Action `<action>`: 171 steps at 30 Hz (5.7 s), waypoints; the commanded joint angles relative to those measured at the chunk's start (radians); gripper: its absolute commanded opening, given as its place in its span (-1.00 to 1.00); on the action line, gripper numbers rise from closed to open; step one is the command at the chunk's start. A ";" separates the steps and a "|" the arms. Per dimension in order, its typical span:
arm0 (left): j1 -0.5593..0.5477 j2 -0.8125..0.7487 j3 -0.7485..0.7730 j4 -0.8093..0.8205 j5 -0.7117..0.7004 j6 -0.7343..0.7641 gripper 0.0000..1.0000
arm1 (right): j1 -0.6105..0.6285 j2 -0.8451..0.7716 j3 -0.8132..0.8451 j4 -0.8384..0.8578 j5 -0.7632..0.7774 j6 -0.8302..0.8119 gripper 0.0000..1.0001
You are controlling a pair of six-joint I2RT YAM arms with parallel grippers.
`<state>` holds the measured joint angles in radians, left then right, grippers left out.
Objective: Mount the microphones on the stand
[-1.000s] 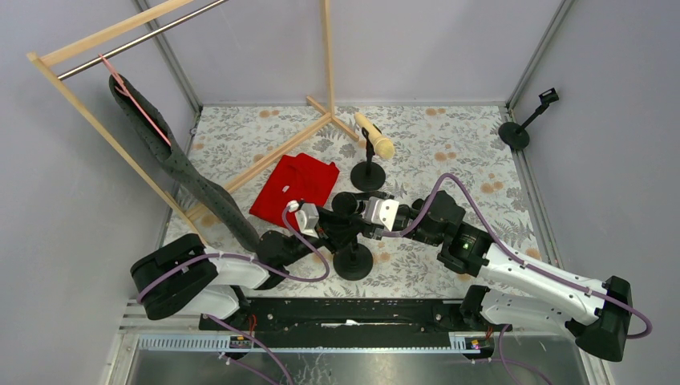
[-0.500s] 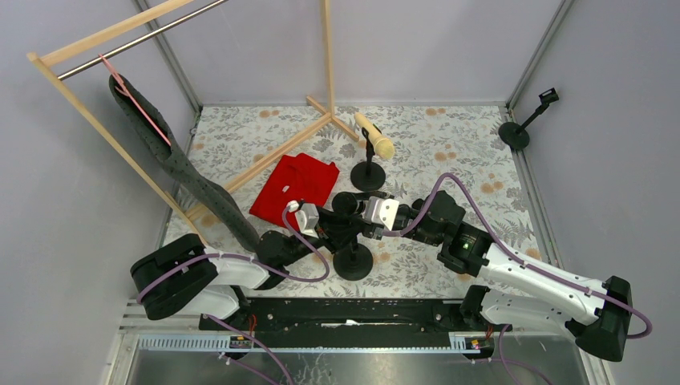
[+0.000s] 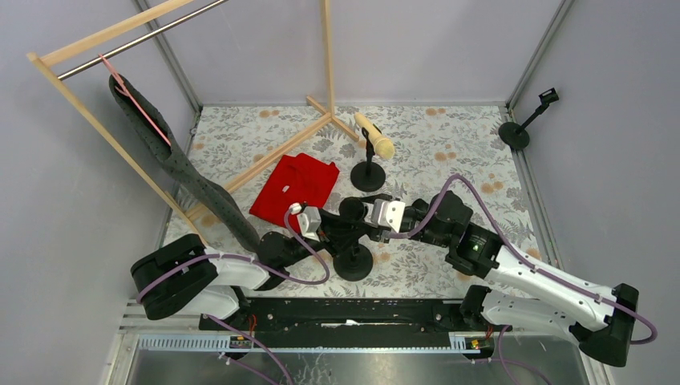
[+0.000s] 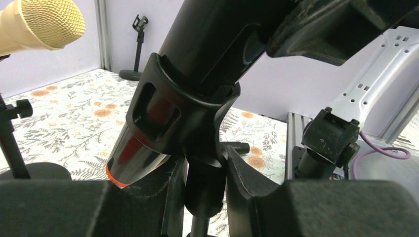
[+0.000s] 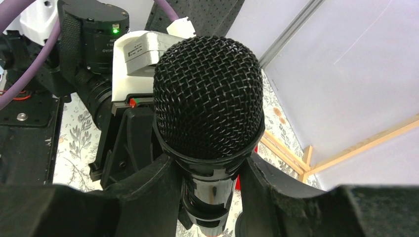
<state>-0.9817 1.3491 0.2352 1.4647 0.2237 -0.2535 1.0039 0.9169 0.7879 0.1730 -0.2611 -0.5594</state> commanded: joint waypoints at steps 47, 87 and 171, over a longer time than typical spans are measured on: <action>-0.023 -0.057 -0.026 0.141 0.057 0.094 -1.00 | -0.020 -0.390 -0.057 -0.085 0.054 0.147 0.44; 0.416 0.441 0.428 0.148 0.189 0.095 -0.18 | -0.019 -0.601 -0.129 -0.311 0.300 0.226 0.43; 0.391 -0.584 0.449 -1.832 -0.417 0.045 0.97 | -1.120 0.726 0.355 0.130 1.023 0.819 0.47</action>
<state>-0.5888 0.8028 0.6933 -0.4297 -0.1879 -0.2352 -0.1143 1.5944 1.0832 0.1471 0.6380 0.2825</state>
